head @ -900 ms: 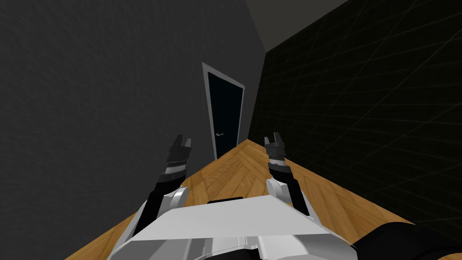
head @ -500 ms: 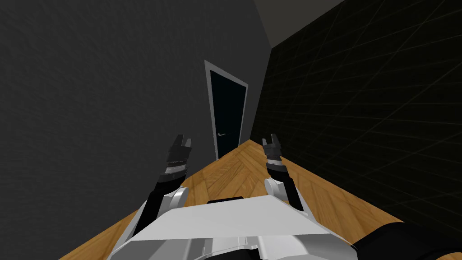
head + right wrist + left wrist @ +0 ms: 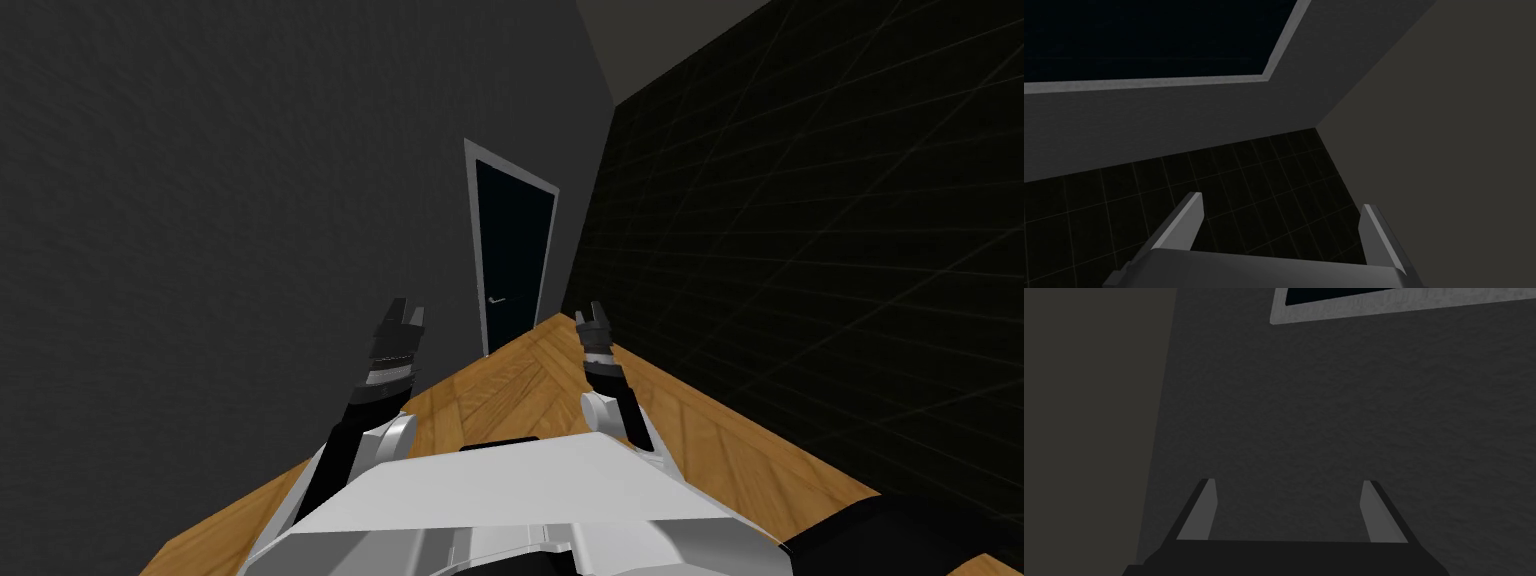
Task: Pull the door open
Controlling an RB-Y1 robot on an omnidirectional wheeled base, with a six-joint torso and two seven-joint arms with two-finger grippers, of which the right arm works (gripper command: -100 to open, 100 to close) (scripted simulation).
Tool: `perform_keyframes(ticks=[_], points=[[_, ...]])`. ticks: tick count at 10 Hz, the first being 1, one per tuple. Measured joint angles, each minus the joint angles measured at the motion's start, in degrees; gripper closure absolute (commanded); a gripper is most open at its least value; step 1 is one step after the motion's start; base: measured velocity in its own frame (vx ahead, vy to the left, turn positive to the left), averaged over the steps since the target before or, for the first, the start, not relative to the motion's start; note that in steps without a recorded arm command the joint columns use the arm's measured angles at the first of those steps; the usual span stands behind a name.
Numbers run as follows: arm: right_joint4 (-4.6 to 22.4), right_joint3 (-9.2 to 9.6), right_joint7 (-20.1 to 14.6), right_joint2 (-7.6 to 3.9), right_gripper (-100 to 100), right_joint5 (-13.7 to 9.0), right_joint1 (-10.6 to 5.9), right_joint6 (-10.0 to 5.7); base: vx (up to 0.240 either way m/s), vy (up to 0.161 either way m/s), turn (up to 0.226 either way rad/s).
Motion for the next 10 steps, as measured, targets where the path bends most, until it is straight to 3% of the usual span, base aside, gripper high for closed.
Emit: perform_keyframes(ticks=[10], points=[[14.22, 0.45, -0.36, -1.75, -100, -1.43, -4.62, -3.77, 0.062, -0.013, 0.12]])
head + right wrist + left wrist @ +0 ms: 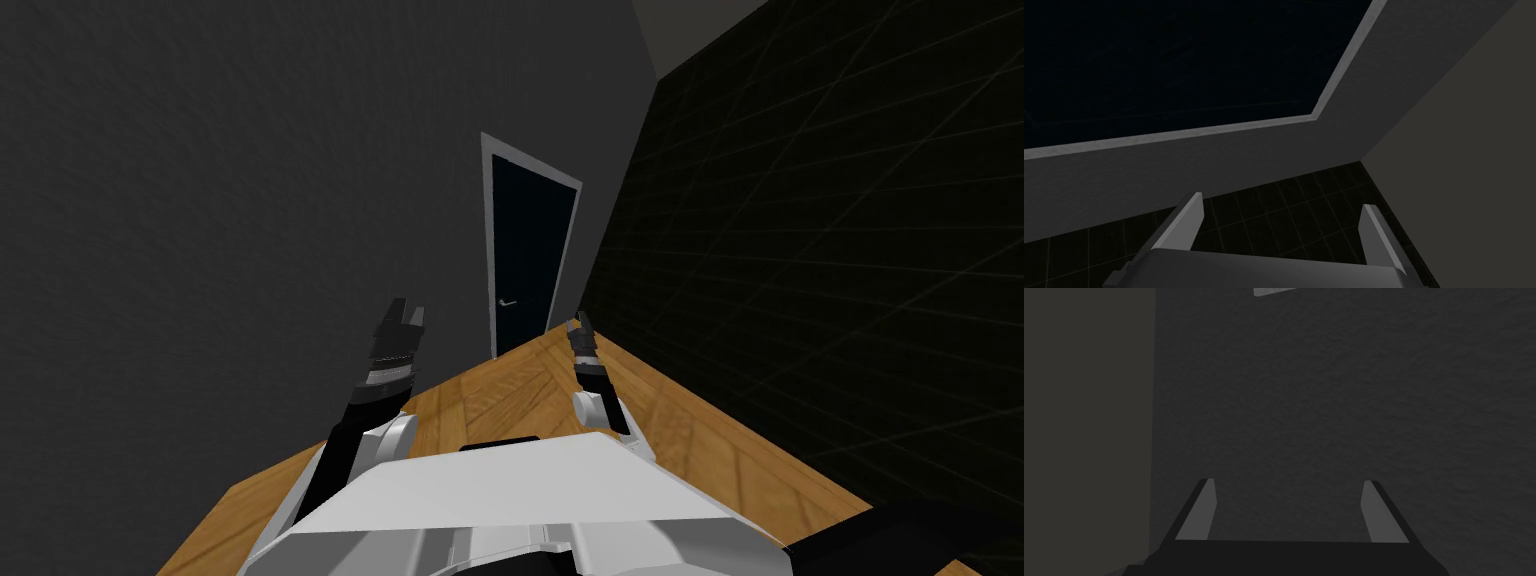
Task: Pull the door open
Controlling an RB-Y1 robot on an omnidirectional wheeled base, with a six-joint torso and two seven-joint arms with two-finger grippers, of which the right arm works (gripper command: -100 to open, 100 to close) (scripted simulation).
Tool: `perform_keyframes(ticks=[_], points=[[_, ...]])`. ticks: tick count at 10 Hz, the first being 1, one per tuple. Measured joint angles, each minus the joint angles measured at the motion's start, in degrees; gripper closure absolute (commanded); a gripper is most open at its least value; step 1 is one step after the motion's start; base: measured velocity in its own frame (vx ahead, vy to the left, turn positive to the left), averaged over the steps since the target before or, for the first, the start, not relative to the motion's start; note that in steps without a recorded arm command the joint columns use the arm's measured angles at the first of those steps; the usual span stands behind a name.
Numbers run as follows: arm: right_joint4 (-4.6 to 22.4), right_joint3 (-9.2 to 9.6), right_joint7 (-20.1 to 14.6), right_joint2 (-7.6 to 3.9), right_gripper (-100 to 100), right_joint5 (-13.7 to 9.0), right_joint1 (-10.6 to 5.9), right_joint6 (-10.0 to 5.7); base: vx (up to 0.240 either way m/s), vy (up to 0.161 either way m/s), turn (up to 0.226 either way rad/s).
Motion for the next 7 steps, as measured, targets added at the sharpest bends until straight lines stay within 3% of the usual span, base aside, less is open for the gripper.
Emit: perform_keyframes(ticks=[3, 7], points=[[4.7, 0.49, 0.02, -0.21, -100, -0.29, -1.05, -1.67, 0.062, -0.02, 0.128], [11.1, 0.35, -0.4, -1.36, -100, -1.2, -3.62, -3.05, 0.063, -0.016, 0.113]])
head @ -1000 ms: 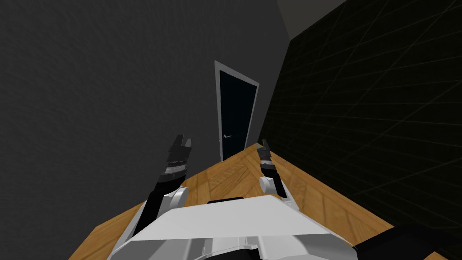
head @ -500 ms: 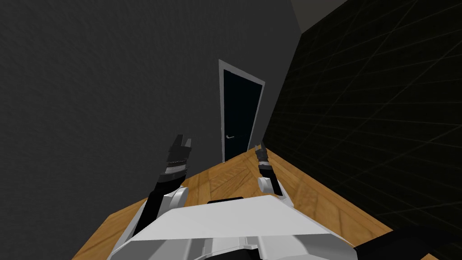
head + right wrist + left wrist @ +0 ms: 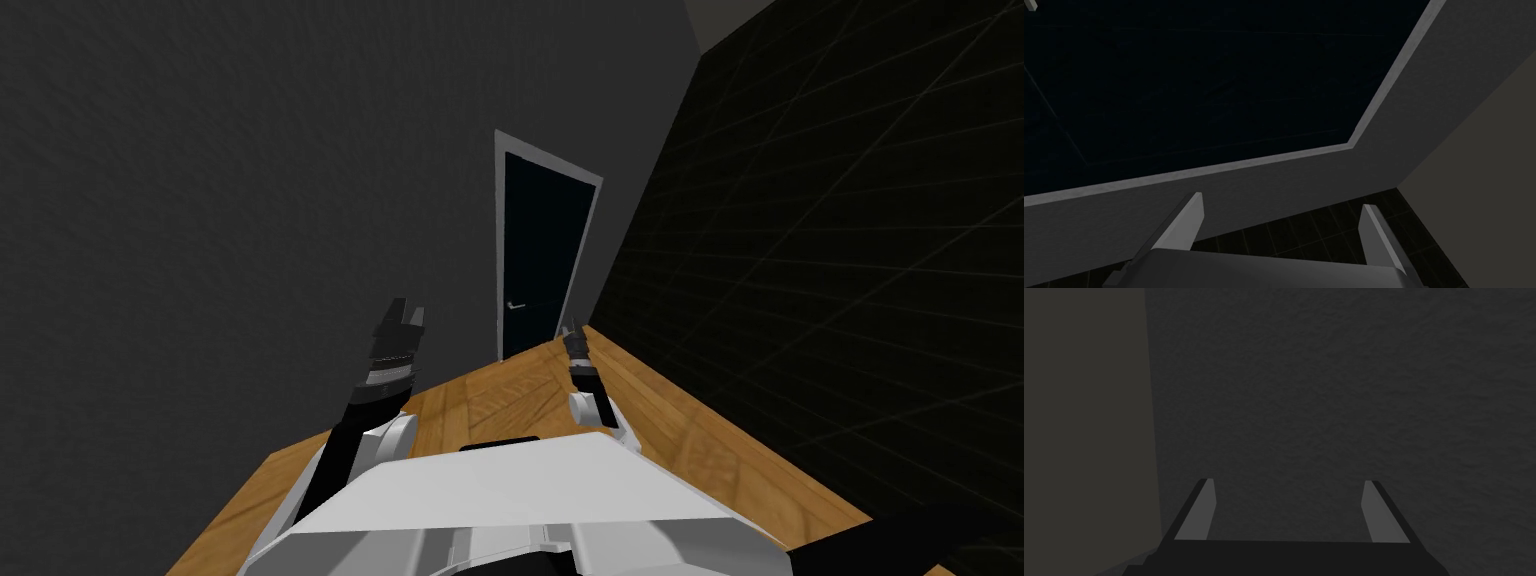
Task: Pull the door open
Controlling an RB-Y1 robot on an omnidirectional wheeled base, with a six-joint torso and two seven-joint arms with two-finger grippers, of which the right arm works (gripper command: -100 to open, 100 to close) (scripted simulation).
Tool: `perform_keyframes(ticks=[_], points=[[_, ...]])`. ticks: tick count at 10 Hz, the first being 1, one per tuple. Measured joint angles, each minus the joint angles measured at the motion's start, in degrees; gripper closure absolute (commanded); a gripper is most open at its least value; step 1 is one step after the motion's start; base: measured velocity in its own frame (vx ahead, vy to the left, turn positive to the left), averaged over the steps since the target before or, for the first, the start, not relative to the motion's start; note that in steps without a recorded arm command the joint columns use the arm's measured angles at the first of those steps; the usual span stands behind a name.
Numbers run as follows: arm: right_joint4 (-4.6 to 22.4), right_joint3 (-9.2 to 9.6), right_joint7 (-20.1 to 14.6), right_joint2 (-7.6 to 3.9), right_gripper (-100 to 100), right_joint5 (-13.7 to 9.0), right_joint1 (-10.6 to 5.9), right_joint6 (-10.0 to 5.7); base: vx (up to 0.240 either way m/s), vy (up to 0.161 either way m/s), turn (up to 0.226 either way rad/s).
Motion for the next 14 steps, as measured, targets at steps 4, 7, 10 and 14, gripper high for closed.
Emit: perform_keyframes(ticks=[4, 7, 10, 14], points=[[5.62, 0.21, 0.01, -0.43, -100, -0.48, -1.92, -1.23, 0.048, -0.02, 0.102], [10.23, 0.4, -0.14, -0.87, -100, -0.94, -3.4, -2.5, 0.054, -0.024, 0.141], [14.41, 0.51, -0.18, -1.18, -100, -1.3, -4.89, -3.53, 0.053, -0.026, 0.106], [21.15, 0.74, -0.29, -1.75, -100, -1.95, -7.01, -5.11, 0.06, -0.036, 0.151]])
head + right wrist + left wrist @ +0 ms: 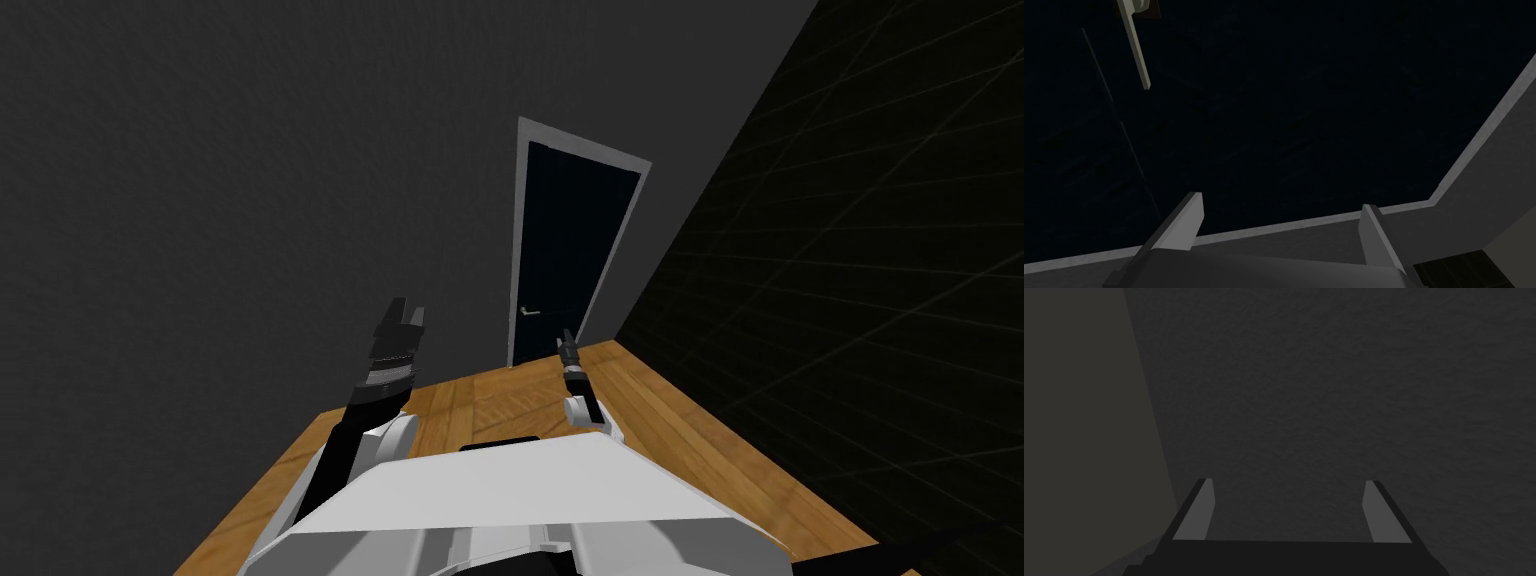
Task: Pull the door open
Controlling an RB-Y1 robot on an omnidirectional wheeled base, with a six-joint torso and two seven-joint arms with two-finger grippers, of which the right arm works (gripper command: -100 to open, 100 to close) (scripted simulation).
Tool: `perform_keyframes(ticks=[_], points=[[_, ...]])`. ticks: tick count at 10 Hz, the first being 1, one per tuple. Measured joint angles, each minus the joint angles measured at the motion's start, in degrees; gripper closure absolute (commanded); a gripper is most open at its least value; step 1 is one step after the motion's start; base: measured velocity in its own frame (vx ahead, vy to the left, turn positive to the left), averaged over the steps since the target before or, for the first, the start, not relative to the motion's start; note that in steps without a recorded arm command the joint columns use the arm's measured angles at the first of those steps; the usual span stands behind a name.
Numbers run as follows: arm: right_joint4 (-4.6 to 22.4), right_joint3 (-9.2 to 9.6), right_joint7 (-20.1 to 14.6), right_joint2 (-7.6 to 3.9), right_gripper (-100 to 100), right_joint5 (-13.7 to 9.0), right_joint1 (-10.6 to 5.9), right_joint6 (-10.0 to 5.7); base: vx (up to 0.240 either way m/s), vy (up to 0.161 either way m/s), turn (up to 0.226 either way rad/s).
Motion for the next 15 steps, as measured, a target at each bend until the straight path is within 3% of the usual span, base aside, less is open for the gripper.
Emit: perform_keyframes(ticks=[7, 15], points=[[9.8, 0.35, -0.27, -0.9, -100, -0.97, -3.14, -2.46, 0.049, -0.026, 0.106], [22.79, 0.75, -0.65, -2.18, -100, -2.29, -7.58, -5.7, 0.056, -0.045, 0.138]])
